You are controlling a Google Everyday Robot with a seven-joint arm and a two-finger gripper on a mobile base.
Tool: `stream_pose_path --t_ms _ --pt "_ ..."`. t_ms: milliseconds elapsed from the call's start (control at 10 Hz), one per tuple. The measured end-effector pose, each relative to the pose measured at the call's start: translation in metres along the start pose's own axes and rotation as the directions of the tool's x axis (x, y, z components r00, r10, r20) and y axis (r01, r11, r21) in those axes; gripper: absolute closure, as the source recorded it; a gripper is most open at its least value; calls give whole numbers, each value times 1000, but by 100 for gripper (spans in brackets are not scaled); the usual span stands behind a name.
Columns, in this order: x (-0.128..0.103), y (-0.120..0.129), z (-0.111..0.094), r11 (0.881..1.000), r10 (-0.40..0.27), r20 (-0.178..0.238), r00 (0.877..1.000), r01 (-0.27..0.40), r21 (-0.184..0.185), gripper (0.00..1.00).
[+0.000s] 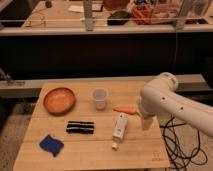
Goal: Move the arm in a circular motion
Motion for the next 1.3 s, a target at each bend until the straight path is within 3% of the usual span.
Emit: stream_pose_path --t_ms 200,400,600,800,900,1000,1200,1300 --pt "-34 17 -4 999 -46 26 999 47 -25 20" --pt "-80 28 -6 989 -135 63 989 139 -59 20" --pt "-129 34 -8 969 -220 106 970 229 -91 20" --pt "-181 32 -8 942 -301 153 941 318 -108 20" --pt "-200 27 -10 929 -336 162 928 355 -106 20" --pt "-225 13 -12 911 -387 171 906 405 -83 20" --pt "-242 -15 -8 893 -431 163 887 445 -60 20" --pt "-245 -34 -5 891 -442 156 884 453 -42 20"
